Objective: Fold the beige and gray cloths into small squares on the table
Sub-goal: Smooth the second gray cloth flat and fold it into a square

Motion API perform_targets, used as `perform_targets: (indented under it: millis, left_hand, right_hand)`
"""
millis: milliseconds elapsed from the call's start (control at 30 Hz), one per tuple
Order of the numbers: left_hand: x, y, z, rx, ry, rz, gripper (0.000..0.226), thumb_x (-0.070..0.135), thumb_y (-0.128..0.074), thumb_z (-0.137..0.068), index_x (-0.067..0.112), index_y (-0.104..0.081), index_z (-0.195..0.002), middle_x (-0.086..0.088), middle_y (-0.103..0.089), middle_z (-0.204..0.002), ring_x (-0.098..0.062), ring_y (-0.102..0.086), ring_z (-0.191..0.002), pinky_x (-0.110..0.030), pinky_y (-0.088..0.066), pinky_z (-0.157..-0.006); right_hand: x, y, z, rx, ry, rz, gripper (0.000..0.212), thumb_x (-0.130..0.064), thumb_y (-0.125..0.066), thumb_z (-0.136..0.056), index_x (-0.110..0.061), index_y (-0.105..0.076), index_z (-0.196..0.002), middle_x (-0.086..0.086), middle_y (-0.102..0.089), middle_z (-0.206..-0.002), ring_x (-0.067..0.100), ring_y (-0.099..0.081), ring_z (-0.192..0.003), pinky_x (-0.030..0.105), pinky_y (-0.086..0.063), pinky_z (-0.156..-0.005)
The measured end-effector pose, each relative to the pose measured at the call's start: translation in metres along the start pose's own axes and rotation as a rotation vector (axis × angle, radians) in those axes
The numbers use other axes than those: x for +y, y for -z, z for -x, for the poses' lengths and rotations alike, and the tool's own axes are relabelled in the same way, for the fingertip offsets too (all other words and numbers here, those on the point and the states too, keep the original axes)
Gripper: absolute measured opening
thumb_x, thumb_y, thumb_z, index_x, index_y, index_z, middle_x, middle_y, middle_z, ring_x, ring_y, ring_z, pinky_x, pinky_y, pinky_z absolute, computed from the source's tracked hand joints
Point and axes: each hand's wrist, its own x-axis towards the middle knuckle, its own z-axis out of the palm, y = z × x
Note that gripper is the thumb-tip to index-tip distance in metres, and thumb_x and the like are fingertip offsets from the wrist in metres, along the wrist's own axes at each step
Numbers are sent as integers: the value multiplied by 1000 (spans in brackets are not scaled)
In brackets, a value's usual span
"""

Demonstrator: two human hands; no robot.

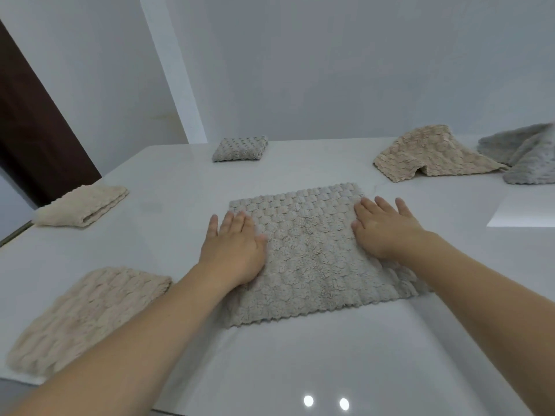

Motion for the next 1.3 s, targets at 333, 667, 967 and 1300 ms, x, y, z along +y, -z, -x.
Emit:
perform_targets:
  millis: [333, 667, 967, 1300]
  left_hand:
    - [45, -22, 44, 16, -143, 115, 62, 45, -12, -102, 17, -1, -156, 2, 3, -164, -14, 8, -150, -41, 5, -121]
    - [-19, -18, 62, -58, -31, 84, 61, 45, -10, -102, 20, 7, -156, 5, 11, -163, -13, 10, -149, -39, 6, -121]
    - [11, 28, -12, 101, -132, 160, 57, 35, -17, -104, 11, -9, -155, -5, -6, -164, -19, 1, -150, -39, 3, -121]
    - [40, -20, -95, 38, -130, 142, 57, 39, -13, -103, 18, -13, -156, 0, -9, -163, -19, -5, -150, -42, -1, -121]
  right_hand:
    - [-46, -33, 47, 107, 133, -155, 56, -43, -10, -102, -23, -5, -155, -6, 1, -162, 13, 5, -148, 41, 3, -120]
    - [12, -27, 68, 10, -5, -95, 57, -44, -6, -101, -25, 4, -154, -9, 10, -161, 14, 7, -148, 42, 4, -120]
    - [-21, 24, -3, 118, 235, -118, 55, -37, -16, -104, -16, -7, -155, 1, 0, -162, 15, 3, -149, 37, 4, -120]
    - [-37, -14, -77, 67, 232, -104, 54, -41, -12, -103, -28, -8, -155, -7, -3, -162, 13, -1, -148, 37, 2, -119]
